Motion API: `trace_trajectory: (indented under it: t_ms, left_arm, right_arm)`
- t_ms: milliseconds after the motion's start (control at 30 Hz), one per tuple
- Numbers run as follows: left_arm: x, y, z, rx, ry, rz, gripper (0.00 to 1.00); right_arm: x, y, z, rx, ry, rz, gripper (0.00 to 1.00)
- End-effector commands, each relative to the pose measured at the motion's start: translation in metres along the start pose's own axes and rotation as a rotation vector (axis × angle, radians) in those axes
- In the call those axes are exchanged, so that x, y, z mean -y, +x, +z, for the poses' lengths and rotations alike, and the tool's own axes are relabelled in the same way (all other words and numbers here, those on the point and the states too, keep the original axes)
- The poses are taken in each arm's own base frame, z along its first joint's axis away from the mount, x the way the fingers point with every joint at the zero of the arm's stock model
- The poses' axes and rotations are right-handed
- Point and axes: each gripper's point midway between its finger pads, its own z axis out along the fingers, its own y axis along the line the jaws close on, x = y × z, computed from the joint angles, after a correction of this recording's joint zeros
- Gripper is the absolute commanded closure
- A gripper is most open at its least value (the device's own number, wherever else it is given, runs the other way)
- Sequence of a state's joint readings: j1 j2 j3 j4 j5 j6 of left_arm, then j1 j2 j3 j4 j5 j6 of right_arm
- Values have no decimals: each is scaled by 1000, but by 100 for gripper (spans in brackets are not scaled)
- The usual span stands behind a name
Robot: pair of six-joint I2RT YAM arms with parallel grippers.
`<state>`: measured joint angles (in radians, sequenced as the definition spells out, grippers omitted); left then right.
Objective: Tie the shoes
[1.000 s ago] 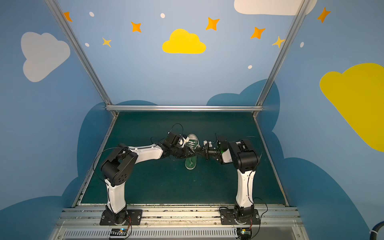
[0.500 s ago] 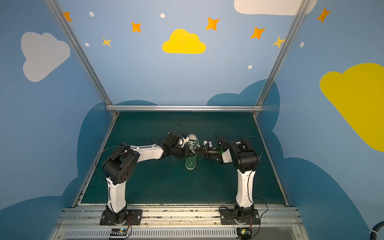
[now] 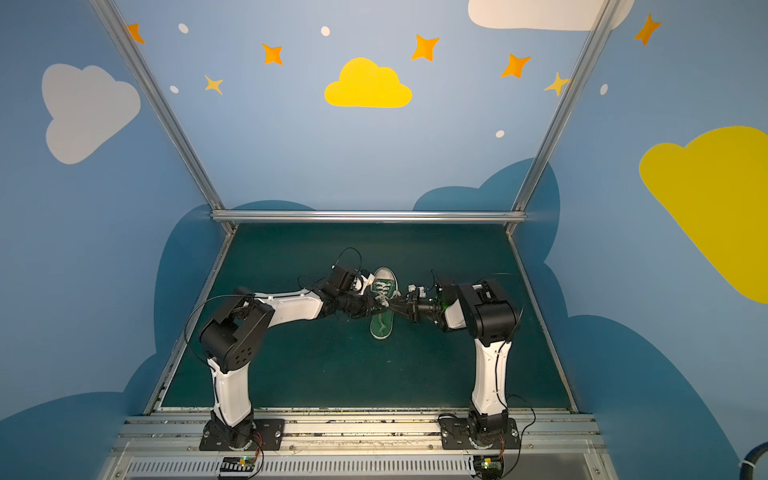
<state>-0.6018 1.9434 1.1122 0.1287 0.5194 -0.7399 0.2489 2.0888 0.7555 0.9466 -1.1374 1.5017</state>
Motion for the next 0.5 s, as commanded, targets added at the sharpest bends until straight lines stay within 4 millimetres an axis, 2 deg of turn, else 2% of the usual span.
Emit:
trace_trajectory:
  t_ms: [0, 233, 467]
  left_arm:
    - [5, 1, -12, 15, -5, 21, 97]
    - [11, 6, -30, 36, -22, 39, 97]
    - [26, 4, -53, 64, -34, 78, 96]
  right_arm:
    - [-6, 5, -6, 12, -5, -30, 72]
    - [-10, 12, -18, 29, -11, -48, 59]
    - [-13, 28, -32, 46, 11, -78, 57]
